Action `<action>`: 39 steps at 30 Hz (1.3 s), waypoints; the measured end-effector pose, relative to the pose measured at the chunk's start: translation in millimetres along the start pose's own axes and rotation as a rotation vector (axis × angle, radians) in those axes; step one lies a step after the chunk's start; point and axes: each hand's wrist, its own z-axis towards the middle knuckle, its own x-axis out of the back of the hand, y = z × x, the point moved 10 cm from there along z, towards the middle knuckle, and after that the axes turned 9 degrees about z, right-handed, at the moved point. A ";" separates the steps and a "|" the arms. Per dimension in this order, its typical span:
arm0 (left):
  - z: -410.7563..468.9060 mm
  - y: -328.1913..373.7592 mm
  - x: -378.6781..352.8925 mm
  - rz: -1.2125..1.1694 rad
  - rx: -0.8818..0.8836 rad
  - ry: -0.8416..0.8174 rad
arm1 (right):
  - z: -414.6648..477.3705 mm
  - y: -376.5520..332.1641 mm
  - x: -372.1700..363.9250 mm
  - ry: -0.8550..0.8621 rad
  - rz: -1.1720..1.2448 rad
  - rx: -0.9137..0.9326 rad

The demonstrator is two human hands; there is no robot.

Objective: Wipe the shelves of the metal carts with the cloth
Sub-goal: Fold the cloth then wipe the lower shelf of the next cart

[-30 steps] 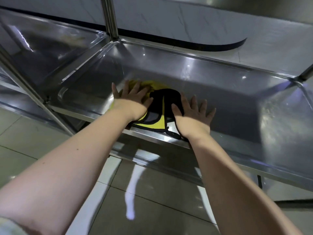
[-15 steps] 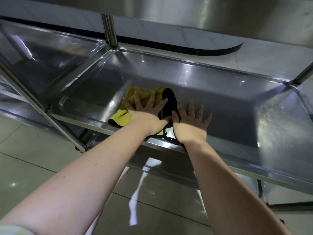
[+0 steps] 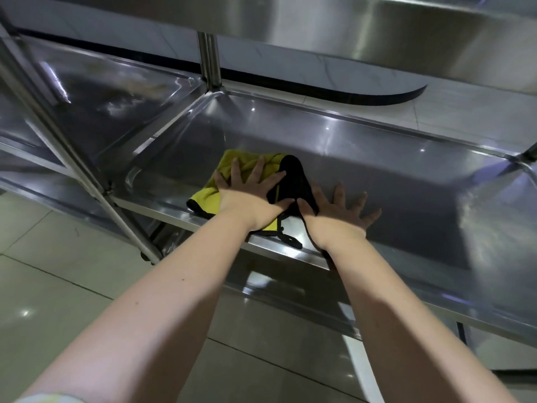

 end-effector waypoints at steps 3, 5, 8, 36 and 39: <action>1.5 -2.2 0.0 -0.033 -0.001 0.007 | -1.1 -18.7 -2.7 0.021 0.036 -0.009; 1.9 -7.0 -0.2 -0.045 -0.006 0.006 | -1.8 -18.1 -3.4 0.037 0.022 -0.009; 2.4 -35.0 0.4 -0.058 0.029 0.002 | -2.1 -12.8 -4.4 0.033 0.004 -0.003; 5.3 -170.6 -8.2 -0.035 0.299 -0.097 | -4.2 -19.8 -1.3 0.064 -0.021 0.057; -10.2 -190.5 -12.9 -0.004 0.326 -0.111 | -3.3 -21.0 -2.0 0.065 -0.037 0.050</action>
